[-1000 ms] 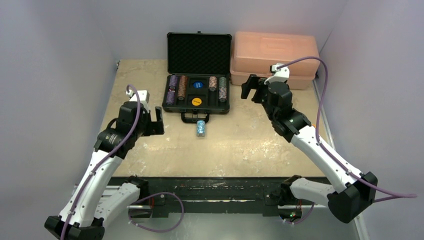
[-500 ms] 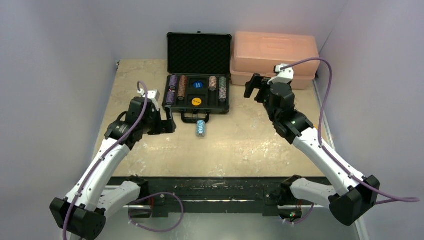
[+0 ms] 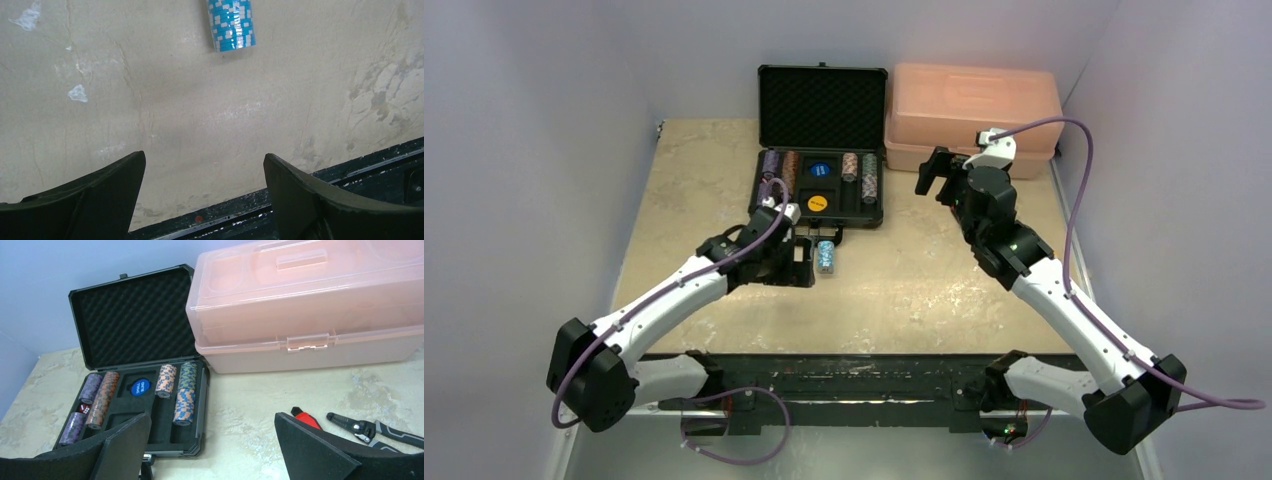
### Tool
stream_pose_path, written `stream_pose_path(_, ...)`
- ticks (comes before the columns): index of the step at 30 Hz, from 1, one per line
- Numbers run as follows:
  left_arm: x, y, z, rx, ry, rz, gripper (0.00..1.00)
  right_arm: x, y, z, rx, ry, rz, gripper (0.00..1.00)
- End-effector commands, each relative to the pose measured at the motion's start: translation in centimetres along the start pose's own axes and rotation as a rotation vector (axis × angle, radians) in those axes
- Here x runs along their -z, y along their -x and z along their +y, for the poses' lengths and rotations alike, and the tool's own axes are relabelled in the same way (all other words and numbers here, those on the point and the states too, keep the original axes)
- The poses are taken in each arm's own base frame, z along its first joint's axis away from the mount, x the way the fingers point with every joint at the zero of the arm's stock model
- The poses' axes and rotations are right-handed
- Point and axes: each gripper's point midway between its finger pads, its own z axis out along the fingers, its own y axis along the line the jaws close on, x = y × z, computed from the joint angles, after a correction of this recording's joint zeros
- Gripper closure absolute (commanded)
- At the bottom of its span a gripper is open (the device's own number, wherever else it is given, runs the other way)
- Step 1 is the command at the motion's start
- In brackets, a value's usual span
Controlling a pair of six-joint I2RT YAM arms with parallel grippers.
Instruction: Pack up texas hold em set
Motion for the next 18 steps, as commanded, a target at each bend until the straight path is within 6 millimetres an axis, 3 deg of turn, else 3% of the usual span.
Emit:
stream_pose_path(1,-1.7,-0.2,-1.0,0.022,0.020,-0.034,0.13,0.7,2.0,-0.3,-0.013,-0.014,-0.048,0.01)
stream_pose_path(18,-5.9,-3.8,-3.0,-0.025,0.028,-0.058,0.20,0.2,1.2,0.0,-0.010,-0.008,-0.023,0.01)
